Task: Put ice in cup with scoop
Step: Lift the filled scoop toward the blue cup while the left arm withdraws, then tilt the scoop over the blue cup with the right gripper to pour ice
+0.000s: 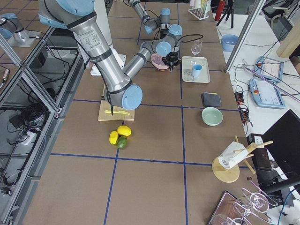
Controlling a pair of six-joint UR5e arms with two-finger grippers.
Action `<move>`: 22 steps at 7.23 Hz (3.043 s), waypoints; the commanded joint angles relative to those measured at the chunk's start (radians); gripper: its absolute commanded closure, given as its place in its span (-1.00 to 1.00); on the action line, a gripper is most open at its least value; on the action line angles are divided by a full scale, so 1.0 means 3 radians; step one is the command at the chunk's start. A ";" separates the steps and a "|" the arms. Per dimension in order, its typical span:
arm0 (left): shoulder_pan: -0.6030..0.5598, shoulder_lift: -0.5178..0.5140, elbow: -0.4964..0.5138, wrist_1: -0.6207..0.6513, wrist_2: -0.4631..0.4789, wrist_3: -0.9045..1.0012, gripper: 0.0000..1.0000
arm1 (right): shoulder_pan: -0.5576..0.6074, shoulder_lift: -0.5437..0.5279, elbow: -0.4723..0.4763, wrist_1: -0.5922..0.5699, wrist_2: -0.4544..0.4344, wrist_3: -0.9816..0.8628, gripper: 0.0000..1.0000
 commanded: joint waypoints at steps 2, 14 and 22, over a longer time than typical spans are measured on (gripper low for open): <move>-0.0312 0.0276 -0.0223 0.0172 0.0011 -0.0001 -1.00 | 0.0321 -0.0009 -0.0006 -0.0030 0.0199 0.0390 1.00; -0.2067 0.0343 -0.1011 0.3014 -0.0101 0.0004 -1.00 | 0.0317 0.0307 -0.0599 -0.0657 -0.0250 0.1317 1.00; -0.2067 0.0359 -0.0965 0.2974 -0.0101 0.0030 -1.00 | 0.0286 0.1248 -0.1360 -0.1691 -0.0301 0.1317 1.00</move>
